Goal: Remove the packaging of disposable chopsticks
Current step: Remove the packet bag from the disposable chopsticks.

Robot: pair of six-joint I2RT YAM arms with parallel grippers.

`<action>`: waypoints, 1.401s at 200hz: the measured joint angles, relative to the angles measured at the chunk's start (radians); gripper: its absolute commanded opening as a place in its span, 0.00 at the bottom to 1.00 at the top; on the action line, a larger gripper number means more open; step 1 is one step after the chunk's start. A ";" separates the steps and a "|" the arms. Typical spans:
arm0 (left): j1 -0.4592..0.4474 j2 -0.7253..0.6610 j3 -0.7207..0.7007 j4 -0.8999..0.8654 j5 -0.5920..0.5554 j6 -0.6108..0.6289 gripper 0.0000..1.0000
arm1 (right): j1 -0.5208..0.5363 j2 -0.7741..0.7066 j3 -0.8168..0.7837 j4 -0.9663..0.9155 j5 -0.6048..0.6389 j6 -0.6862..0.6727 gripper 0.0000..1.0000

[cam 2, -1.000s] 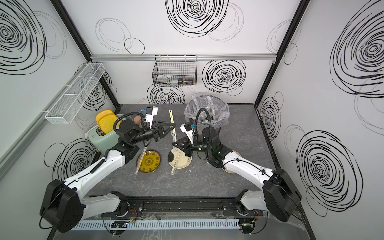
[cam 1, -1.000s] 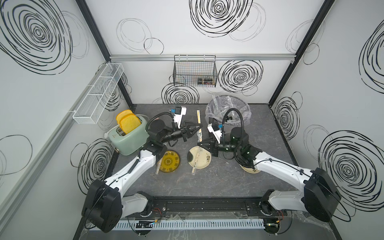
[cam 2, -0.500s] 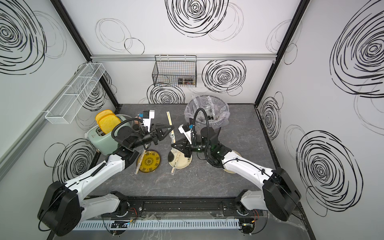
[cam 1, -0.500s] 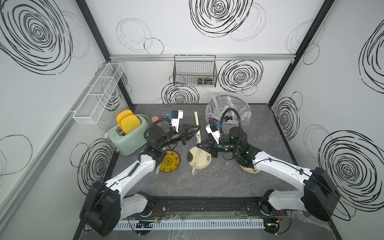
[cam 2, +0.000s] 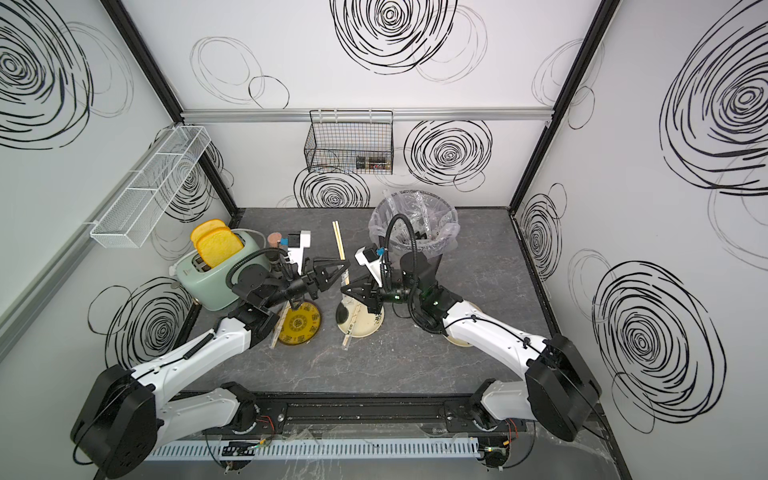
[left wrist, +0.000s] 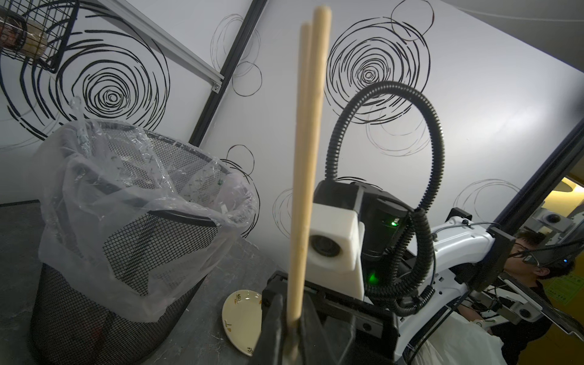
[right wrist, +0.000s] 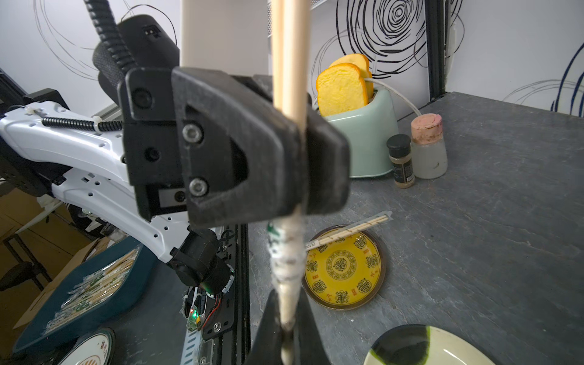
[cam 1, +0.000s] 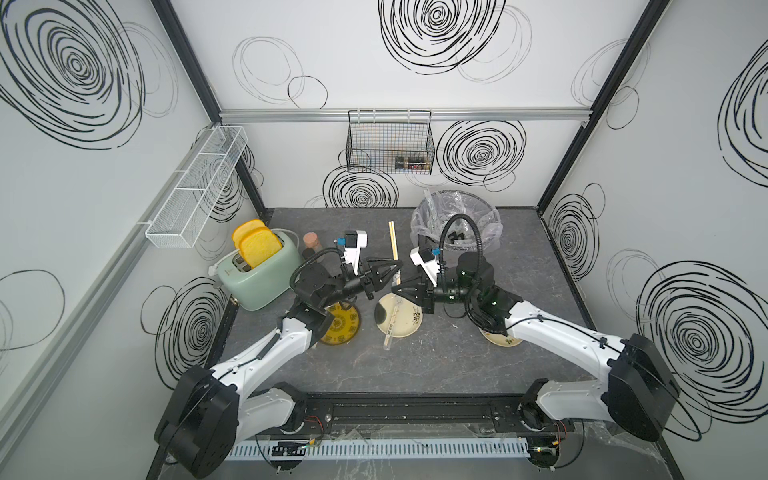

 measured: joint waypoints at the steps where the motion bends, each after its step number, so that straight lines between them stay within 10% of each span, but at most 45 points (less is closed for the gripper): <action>1: 0.000 0.000 0.000 0.000 0.000 0.000 0.12 | 0.000 0.000 0.000 0.000 0.000 0.000 0.00; 77: -0.031 -0.010 -0.048 0.035 -0.051 -0.010 0.16 | 0.000 0.000 0.005 -0.003 0.000 -0.001 0.00; 129: -0.033 -0.026 -0.060 0.032 -0.065 0.011 0.00 | 0.001 0.002 0.005 -0.003 -0.010 0.017 0.00; 177: -0.046 -0.050 -0.051 -0.080 -0.049 0.034 0.00 | -0.005 -0.004 0.004 0.016 0.015 0.019 0.44; 280: -0.029 -0.057 -0.042 -0.165 -0.013 0.053 0.00 | -0.097 -0.067 -0.059 0.042 -0.055 0.066 0.57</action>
